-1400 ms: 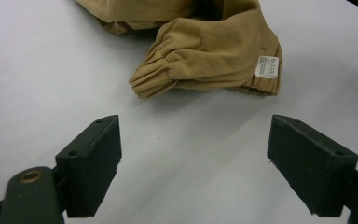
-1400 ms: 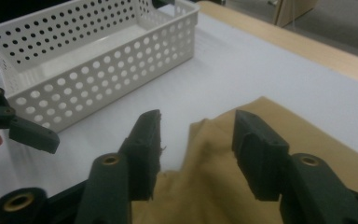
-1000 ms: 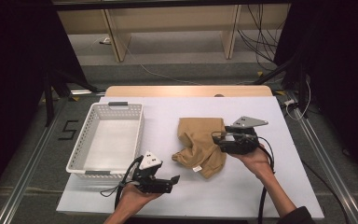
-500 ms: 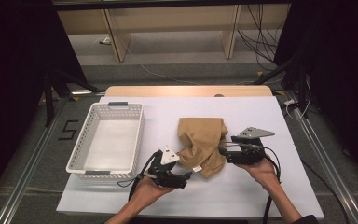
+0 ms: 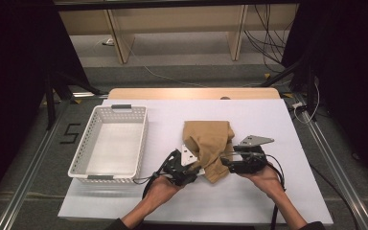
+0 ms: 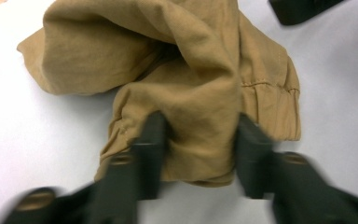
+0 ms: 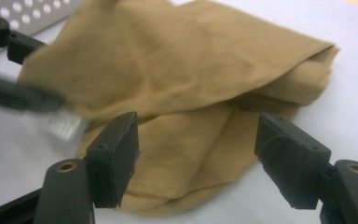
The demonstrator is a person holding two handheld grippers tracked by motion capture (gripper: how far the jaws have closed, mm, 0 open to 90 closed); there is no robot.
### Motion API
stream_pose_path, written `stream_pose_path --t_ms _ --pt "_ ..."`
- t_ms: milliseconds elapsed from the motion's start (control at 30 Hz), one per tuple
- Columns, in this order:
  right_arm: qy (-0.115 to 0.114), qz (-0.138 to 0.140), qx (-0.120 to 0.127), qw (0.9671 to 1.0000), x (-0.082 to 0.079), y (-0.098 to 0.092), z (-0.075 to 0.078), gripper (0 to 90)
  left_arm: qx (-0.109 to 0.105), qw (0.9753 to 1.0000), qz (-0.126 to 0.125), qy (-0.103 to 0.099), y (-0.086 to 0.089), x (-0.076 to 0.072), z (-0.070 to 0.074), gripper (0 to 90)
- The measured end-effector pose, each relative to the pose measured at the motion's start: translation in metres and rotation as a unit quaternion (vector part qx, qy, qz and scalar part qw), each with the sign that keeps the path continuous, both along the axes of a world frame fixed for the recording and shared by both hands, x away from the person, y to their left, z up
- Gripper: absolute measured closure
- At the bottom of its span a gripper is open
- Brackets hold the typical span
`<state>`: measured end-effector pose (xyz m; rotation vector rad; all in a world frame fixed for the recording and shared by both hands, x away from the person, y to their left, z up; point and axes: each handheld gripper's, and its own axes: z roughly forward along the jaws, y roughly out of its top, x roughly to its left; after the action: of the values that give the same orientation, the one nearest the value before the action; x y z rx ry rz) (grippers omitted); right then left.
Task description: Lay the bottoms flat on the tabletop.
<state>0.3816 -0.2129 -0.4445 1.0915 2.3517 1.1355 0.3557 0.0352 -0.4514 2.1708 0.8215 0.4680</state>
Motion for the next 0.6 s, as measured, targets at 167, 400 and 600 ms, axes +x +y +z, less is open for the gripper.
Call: stream_pose_path --t_ms 167,400,600 --pt "0.016 0.015 -0.013 0.9997 0.001 0.004 -0.008 34.5 -0.013 0.9999 0.006 0.002 0.011 0.005 0.011 83.8" --pt "0.040 0.034 -0.005 0.9986 0.003 0.011 -0.016 43.8 -0.048 0.9982 0.019 0.032 0.027 0.011 0.022 83.8" --pt "0.054 0.054 -0.019 0.9969 0.004 0.020 -0.022 71.6 -0.054 0.9974 0.015 0.044 0.028 0.010 0.022 83.7"
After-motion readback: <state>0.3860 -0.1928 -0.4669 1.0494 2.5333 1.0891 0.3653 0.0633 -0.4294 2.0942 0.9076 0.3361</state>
